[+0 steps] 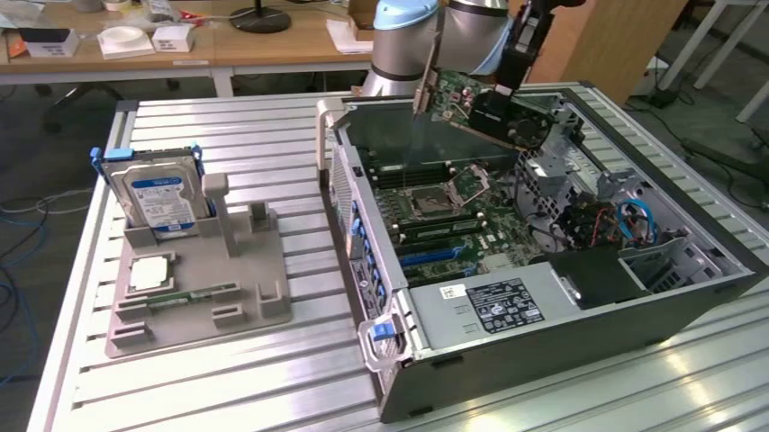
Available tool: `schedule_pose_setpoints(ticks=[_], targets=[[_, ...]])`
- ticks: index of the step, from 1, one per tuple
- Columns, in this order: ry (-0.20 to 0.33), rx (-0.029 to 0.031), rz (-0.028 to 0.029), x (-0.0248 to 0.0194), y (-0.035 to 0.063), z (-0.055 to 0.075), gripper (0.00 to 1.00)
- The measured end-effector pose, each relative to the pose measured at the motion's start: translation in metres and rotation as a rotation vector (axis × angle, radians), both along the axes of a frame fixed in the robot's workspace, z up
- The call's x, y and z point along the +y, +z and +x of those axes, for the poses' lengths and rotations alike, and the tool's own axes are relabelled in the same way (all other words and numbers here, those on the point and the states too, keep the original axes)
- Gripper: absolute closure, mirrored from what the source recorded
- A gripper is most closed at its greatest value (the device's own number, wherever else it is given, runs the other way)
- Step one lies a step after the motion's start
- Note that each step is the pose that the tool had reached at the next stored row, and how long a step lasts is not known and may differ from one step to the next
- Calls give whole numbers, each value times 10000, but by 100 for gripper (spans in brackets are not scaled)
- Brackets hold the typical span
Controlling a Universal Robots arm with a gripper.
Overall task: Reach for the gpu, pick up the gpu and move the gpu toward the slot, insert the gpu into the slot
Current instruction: 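Insert the gpu into the slot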
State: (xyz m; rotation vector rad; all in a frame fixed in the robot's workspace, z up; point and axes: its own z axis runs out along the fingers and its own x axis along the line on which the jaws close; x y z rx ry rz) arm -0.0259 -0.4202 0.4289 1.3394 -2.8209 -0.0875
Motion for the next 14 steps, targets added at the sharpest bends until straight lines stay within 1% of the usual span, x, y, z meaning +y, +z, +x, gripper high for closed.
schedule_pose_setpoints(ticks=[2,3,4,5,6,9,12,13,14], targets=[[371,0,5,0,-19,0,74],[935,-1,7,0,-45,0,74],[1293,-23,351,-3,-91,0,74],[1317,-28,441,-4,-94,0,74],[1359,-30,475,-5,-106,0,74],[1745,-19,473,-8,-139,0,74],[2331,-6,475,-9,-174,0,74],[2842,6,476,-9,-205,0,74],[3180,10,476,-9,-226,0,74]])
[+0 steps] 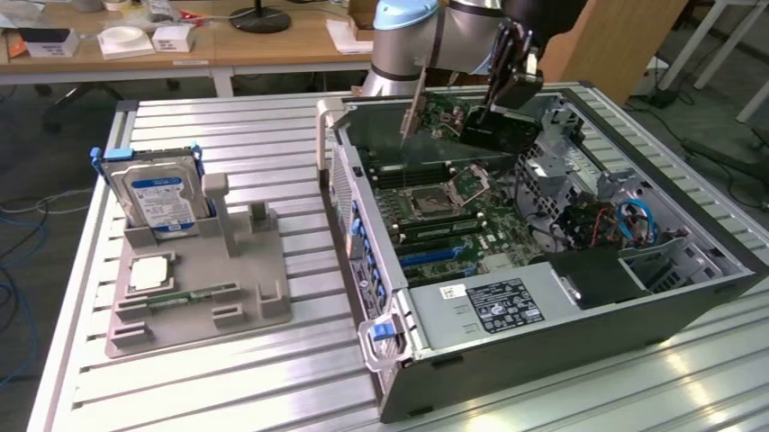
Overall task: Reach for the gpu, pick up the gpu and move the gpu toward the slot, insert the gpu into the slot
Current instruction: 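Insert the gpu into the slot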
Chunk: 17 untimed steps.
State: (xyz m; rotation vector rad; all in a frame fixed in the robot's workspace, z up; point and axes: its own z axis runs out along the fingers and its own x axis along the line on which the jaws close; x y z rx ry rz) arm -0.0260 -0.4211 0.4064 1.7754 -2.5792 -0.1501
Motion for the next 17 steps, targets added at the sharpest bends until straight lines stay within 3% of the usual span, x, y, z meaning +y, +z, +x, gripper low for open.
schedule_pose_setpoints(ticks=[3,9,13,17], targets=[[546,-28,-1,0,-24,1,74],[1054,-244,-8,-12,-54,-1,74],[1313,-467,-16,-23,-67,-2,74],[1578,-736,-28,-28,-78,-2,74]])
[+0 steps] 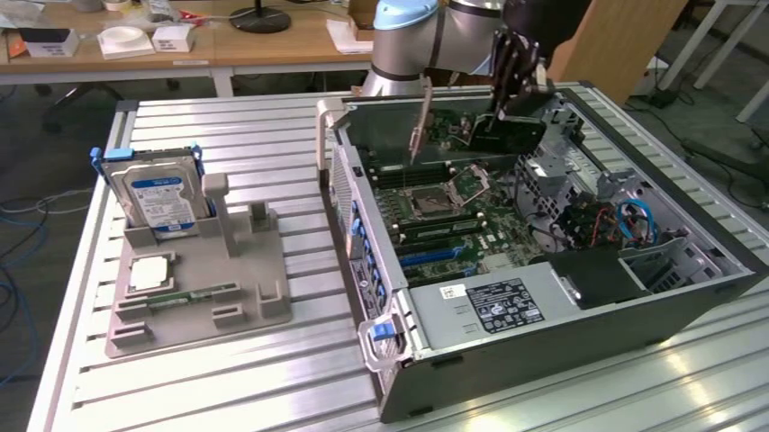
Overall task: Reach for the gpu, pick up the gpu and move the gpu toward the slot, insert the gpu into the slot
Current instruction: 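Insert the gpu into the slot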
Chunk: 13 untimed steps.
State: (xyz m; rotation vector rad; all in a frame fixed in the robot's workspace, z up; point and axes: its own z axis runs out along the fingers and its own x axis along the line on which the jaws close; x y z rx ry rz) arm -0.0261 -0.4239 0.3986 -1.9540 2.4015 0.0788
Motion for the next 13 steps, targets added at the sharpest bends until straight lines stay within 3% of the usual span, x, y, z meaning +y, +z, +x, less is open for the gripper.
schedule_pose_setpoints(ticks=[2,13], targets=[[189,-72,2,-2,-10,0,74],[1691,-74,5,-22,-140,1,74]])
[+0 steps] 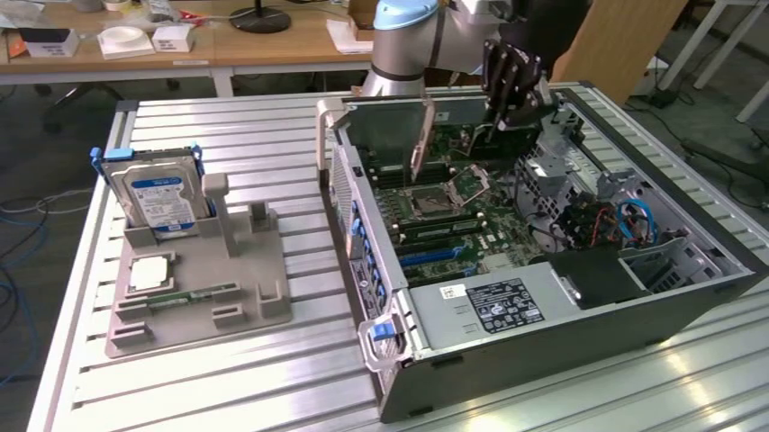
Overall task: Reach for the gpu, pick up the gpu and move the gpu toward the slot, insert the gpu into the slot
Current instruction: 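Insert the gpu into the slot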
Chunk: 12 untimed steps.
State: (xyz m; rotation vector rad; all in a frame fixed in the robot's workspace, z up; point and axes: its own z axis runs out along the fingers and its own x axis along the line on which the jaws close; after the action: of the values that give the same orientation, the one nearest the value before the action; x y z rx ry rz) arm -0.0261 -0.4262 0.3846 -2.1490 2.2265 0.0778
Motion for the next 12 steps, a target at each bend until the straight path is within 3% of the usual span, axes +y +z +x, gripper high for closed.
schedule_pose_setpoints(ticks=[6,12], targets=[[25,-1,2,-102,-110,-2,74],[11,-1,-26,-106,-210,-39,74]])
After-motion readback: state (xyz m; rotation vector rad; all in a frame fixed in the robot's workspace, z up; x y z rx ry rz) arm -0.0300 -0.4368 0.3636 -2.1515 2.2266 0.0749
